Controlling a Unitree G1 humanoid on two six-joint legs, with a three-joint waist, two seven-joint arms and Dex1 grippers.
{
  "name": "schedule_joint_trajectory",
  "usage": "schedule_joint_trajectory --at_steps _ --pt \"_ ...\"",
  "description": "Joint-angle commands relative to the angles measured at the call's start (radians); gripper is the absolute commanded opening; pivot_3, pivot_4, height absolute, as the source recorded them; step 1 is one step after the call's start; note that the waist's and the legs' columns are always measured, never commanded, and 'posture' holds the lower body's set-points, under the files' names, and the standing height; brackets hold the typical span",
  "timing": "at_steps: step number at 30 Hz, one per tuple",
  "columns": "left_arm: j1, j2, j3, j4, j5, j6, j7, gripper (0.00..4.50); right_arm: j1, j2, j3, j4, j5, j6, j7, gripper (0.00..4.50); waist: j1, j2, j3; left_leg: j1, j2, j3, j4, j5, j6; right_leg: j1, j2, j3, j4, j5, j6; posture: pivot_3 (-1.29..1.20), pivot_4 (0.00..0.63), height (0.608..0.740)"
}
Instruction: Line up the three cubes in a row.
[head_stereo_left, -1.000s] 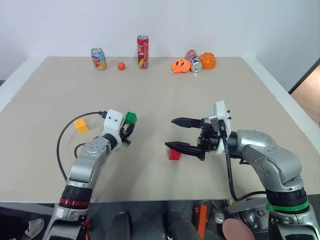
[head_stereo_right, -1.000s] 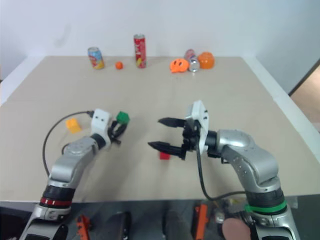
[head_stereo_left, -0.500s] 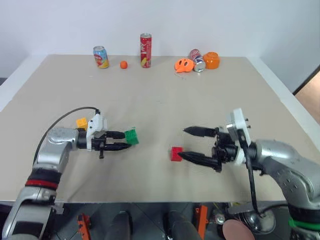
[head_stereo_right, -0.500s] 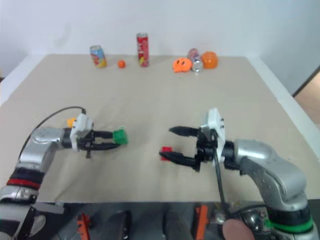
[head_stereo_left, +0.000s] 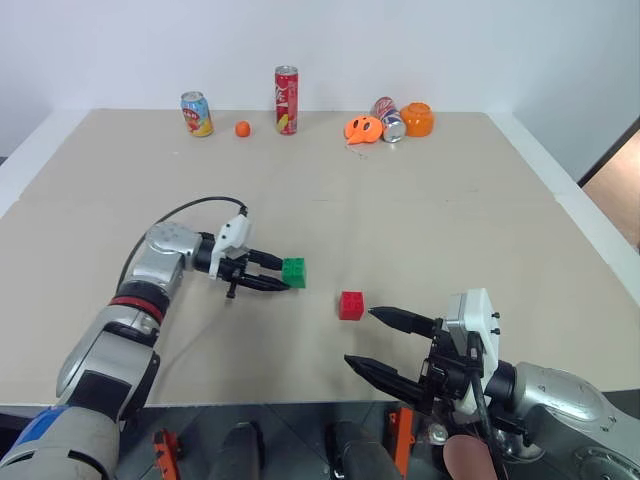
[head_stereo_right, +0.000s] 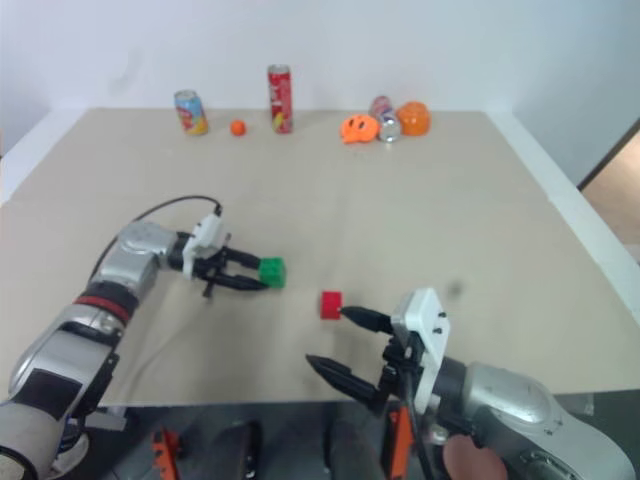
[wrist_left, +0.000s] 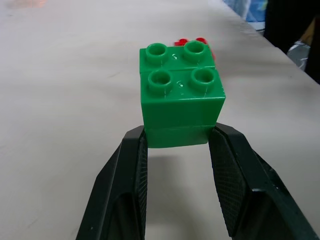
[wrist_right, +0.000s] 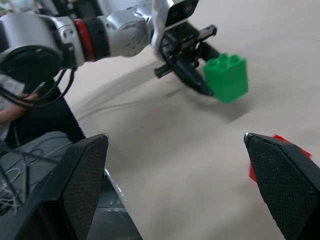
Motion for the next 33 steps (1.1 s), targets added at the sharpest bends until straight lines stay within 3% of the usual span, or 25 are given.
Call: schedule_joint_trajectory --at_steps 1,7,17,26,33 --pt "0.020 0.022 -0.032 -0.047 -0.044 -0.007 -0.008 1.25 0.017 -0.019 -0.055 -0.038 0.031 -0.029 -0.011 4.50 0.000 0.000 0.000 0.000 0.000 0.000 0.000 0.000 0.000 0.000 0.000 0.000 0.000 0.000 0.000 0.00 0.150 0.740" --pt "0.036 0.059 -0.050 -0.008 -0.009 -0.078 -0.008 1.25 0.005 -0.041 -0.039 -0.010 0.025 -0.044 -0.004 4.50 0.001 0.000 0.000 0.000 0.000 -0.001 0.000 0.000 0.000 0.000 0.001 0.000 0.001 0.000 0.000 0.00 0.150 0.740" --pt "0.043 -0.010 0.035 0.046 0.103 -0.177 0.009 1.25 -0.058 -0.049 0.017 0.034 0.011 -0.049 0.015 4.50 0.003 0.000 0.000 0.000 0.000 0.000 0.005 0.000 0.001 0.003 0.001 0.001 0.001 0.000 0.000 0.00 0.150 0.740" --pt "0.081 -0.046 0.090 0.005 0.177 -0.156 0.032 1.25 -0.067 -0.055 0.029 0.051 0.001 -0.055 0.032 4.50 0.003 0.000 0.000 0.001 0.000 -0.001 0.006 -0.001 0.001 0.005 0.001 0.001 0.001 0.000 0.001 0.00 0.150 0.740" --pt "0.131 -0.037 0.104 -0.102 0.203 -0.036 0.033 1.25 -0.093 -0.056 0.047 0.069 -0.006 -0.060 0.048 4.50 0.004 0.000 0.000 0.002 0.000 -0.001 0.007 -0.001 0.001 0.006 0.001 0.001 0.001 0.001 0.001 0.00 0.150 0.740"
